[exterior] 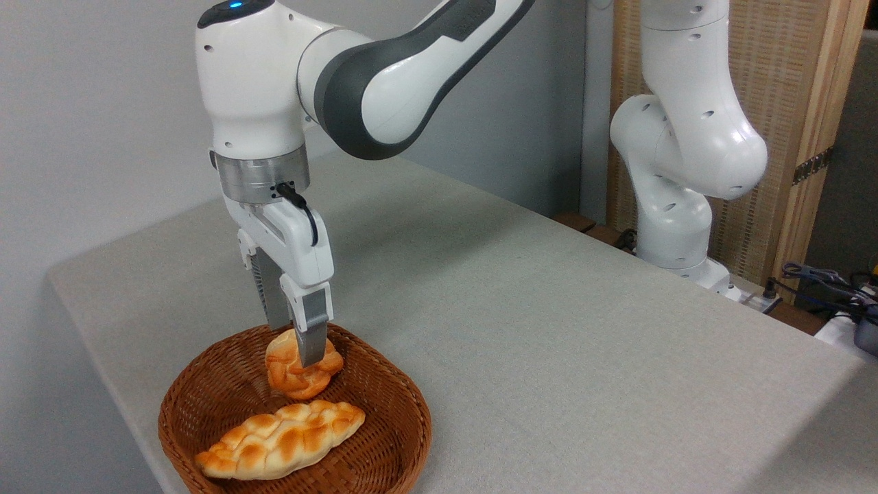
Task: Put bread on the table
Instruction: 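Lower the open gripper onto the round golden bun in the basket, then close the gripper fingers around the round bun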
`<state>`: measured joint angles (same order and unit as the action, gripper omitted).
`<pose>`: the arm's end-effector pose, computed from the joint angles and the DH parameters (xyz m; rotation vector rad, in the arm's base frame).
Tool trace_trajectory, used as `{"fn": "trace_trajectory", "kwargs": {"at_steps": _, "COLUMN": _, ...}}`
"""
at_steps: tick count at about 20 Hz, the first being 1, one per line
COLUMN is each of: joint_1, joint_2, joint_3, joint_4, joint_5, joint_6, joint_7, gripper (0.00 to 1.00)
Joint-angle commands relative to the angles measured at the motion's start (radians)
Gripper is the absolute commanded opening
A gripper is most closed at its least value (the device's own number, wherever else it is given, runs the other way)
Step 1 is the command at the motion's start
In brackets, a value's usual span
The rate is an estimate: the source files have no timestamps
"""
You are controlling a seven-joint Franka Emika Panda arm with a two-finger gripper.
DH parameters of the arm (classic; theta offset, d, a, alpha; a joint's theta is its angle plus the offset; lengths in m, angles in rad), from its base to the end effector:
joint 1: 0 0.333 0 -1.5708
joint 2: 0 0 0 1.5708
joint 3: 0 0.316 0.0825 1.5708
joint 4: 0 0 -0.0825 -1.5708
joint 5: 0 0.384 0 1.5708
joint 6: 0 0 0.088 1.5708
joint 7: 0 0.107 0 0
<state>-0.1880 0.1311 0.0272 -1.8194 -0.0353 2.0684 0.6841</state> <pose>0.6020 -0.1002 0.4739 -2.8666 1.2636 -0.1902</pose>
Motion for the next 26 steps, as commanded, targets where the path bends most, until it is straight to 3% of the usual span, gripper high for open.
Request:
{"fn": "trace_trajectory", "kwargs": {"at_steps": 1, "joint_1": -0.004, "joint_2": 0.001, "joint_3": 0.014, "joint_4": -0.008, "joint_5": 0.011, "joint_6": 0.019, "joint_7": 0.014, "gripper": 1.0}}
{"fn": "trace_trajectory", "kwargs": {"at_steps": 9, "joint_1": -0.007, "joint_2": 0.033, "joint_3": 0.01, "joint_4": -0.006, "joint_5": 0.023, "joint_6": 0.021, "joint_7": 0.012, "gripper": 0.99}}
{"fn": "trace_trajectory", "kwargs": {"at_steps": 12, "joint_1": -0.005, "joint_2": 0.033, "joint_3": 0.011, "joint_4": -0.006, "joint_5": 0.023, "joint_6": 0.021, "joint_7": 0.014, "gripper": 0.47}}
{"fn": "trace_trajectory", "kwargs": {"at_steps": 13, "joint_1": -0.005, "joint_2": 0.031, "joint_3": 0.013, "joint_4": -0.006, "joint_5": 0.025, "joint_6": 0.021, "joint_7": 0.014, "gripper": 0.34}}
{"fn": "trace_trajectory", "kwargs": {"at_steps": 14, "joint_1": -0.005, "joint_2": 0.031, "joint_3": 0.013, "joint_4": -0.006, "joint_5": 0.023, "joint_6": 0.021, "joint_7": 0.014, "gripper": 0.31}}
{"fn": "trace_trajectory", "kwargs": {"at_steps": 26, "joint_1": -0.005, "joint_2": 0.025, "joint_3": 0.013, "joint_4": -0.004, "joint_5": 0.023, "joint_6": 0.021, "joint_7": 0.012, "gripper": 0.36}}
